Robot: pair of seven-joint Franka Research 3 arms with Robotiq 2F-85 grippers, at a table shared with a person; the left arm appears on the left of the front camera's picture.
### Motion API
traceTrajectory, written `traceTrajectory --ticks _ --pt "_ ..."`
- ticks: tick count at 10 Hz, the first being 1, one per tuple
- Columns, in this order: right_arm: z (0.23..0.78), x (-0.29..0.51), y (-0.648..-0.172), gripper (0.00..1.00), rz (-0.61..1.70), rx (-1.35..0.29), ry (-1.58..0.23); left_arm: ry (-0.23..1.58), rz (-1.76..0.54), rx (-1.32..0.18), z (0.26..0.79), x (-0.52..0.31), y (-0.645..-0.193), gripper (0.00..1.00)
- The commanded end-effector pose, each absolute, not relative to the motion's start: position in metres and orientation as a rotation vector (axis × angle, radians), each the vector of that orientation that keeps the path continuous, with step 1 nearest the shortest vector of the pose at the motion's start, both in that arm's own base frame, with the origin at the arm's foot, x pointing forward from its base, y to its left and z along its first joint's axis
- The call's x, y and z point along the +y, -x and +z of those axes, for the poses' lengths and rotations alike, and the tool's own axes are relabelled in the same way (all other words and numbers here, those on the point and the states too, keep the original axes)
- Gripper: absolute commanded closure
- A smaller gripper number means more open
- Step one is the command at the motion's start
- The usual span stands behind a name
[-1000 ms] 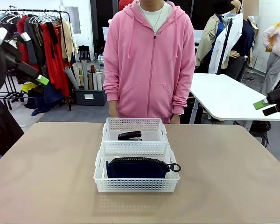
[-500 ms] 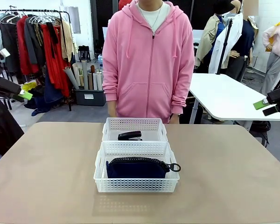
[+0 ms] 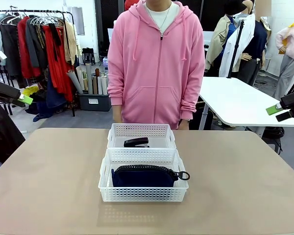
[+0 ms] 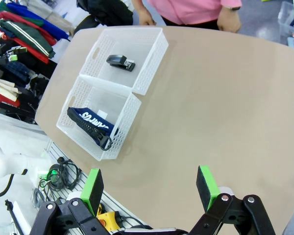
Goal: Distribute items into two baskets.
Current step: Place the picked Stapler into the Organizing basket as instructed by the person.
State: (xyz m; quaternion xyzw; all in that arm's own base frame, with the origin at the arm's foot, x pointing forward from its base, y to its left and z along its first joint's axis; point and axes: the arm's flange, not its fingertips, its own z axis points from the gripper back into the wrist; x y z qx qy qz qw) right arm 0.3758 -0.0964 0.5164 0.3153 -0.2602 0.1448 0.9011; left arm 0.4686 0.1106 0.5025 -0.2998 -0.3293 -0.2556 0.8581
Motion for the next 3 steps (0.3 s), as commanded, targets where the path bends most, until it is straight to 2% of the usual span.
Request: traceTrajectory --ticks 1,3 --pt "0.5182 -0.0963 -0.3758 0.00 0.303 -0.546 -0.665 0.625 -0.531 -0.687 0.5021 0.1130 -0.4680 0.00" --pt "0.5182 -0.0963 -0.3758 0.00 0.303 -0.546 -0.665 0.625 -0.531 -0.687 0.5021 0.1130 -0.4680 0.00"
